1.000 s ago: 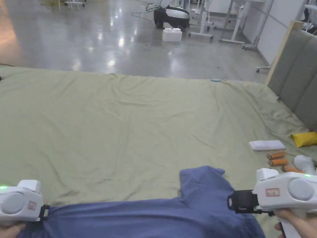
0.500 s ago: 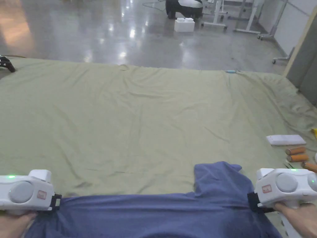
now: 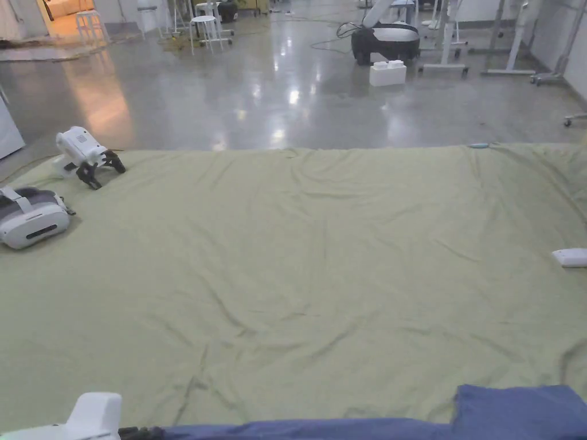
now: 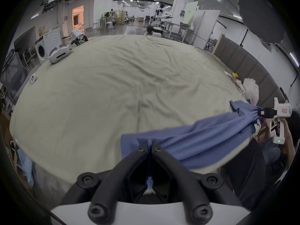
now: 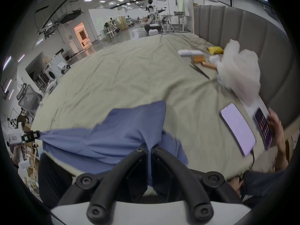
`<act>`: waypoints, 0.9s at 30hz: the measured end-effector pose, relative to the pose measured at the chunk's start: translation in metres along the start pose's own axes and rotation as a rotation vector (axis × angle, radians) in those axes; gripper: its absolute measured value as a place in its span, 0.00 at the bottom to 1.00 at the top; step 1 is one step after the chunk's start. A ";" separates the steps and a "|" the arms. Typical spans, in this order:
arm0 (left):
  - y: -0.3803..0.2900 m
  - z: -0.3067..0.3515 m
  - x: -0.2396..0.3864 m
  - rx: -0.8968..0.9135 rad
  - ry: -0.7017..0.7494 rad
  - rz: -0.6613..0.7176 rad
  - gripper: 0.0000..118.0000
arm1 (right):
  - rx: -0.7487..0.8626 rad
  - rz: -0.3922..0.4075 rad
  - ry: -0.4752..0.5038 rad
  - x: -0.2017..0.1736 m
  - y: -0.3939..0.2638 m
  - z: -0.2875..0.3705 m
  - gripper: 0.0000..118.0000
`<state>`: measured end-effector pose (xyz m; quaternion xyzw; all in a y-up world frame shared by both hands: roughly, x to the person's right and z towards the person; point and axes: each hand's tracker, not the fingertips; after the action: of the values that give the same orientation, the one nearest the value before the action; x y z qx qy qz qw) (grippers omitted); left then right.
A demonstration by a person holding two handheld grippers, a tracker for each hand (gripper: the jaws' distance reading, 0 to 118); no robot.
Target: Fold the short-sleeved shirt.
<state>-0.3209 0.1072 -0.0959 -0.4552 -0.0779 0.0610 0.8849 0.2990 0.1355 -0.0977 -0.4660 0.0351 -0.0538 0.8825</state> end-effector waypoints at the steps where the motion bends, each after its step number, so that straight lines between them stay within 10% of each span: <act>1: -0.011 0.002 0.001 -0.001 -0.001 0.001 0.00 | -0.017 0.009 -0.013 0.001 -0.013 -0.002 0.00; 7: -0.042 -0.016 0.006 -0.010 0.028 -0.024 0.09 | -0.047 -0.010 -0.054 0.002 -0.067 -0.022 0.01; 11: -0.042 -0.018 0.002 0.014 0.042 0.005 0.69 | -0.004 0.019 -0.086 0.000 -0.077 -0.035 0.61; 24: 0.000 0.204 0.123 0.956 0.248 -0.145 0.71 | 0.833 0.133 -0.033 -0.086 -0.018 0.135 0.60; 27: -0.008 0.213 0.134 0.982 0.242 -0.146 0.44 | 0.899 0.185 -0.022 -0.110 -0.021 0.148 0.31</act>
<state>-0.2304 0.2962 0.0433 0.0170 0.0314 -0.0244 0.9991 0.2048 0.2587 0.0041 -0.0324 0.0402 0.0201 0.9985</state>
